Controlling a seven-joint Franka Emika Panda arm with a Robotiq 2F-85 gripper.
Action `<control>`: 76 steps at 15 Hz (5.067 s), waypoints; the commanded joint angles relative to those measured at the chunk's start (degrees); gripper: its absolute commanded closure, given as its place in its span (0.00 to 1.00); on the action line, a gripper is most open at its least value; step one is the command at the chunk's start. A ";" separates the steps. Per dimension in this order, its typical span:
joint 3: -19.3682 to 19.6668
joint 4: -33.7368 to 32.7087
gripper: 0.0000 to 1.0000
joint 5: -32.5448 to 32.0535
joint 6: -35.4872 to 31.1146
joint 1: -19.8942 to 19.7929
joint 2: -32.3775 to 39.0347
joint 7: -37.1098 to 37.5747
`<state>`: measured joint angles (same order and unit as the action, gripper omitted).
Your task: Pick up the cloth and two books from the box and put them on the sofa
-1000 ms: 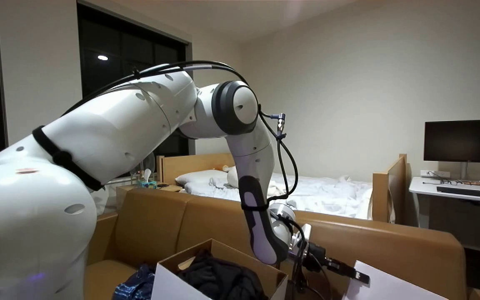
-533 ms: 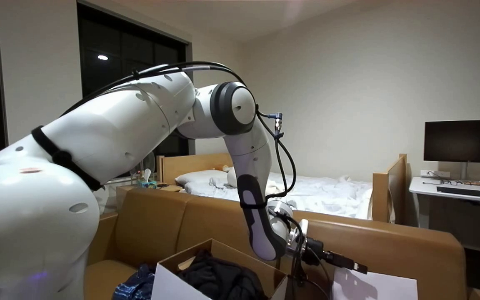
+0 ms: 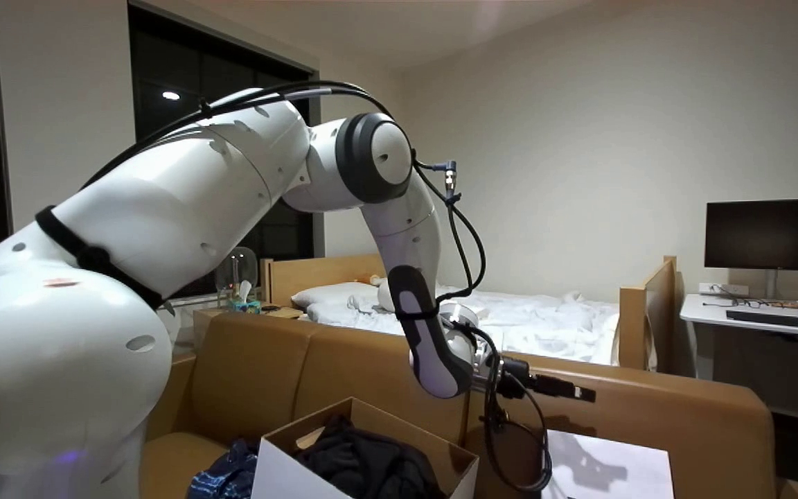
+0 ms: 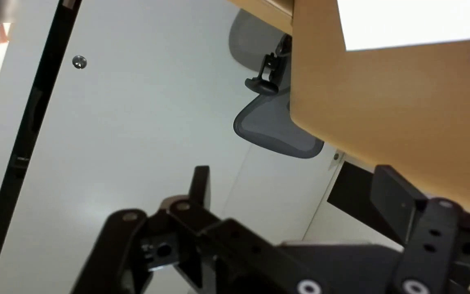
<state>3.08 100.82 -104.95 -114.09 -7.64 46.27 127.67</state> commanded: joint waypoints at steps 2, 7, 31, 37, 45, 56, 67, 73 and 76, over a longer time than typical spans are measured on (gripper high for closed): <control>-1.24 5.40 0.00 0.17 -2.36 0.61 -11.00 -3.64; -3.71 13.10 0.00 9.43 -12.25 -0.15 -25.16 -24.12; -2.77 39.59 0.00 31.10 -64.28 1.91 -45.58 -46.87; -5.78 40.02 0.00 39.86 -75.15 0.82 -29.63 -53.05; -23.65 28.84 0.00 37.82 -84.58 -10.21 -10.85 -53.27; -26.38 23.75 0.00 31.67 -65.60 -12.45 2.36 -65.51; -16.41 18.38 0.36 29.05 -66.86 -5.68 3.31 -69.19; -17.62 19.46 0.76 30.76 -66.68 -6.90 3.19 -70.22; -20.22 20.55 0.94 32.24 -65.45 -9.17 1.77 -73.00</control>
<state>-14.83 119.34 -74.41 -180.13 -14.18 49.66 56.94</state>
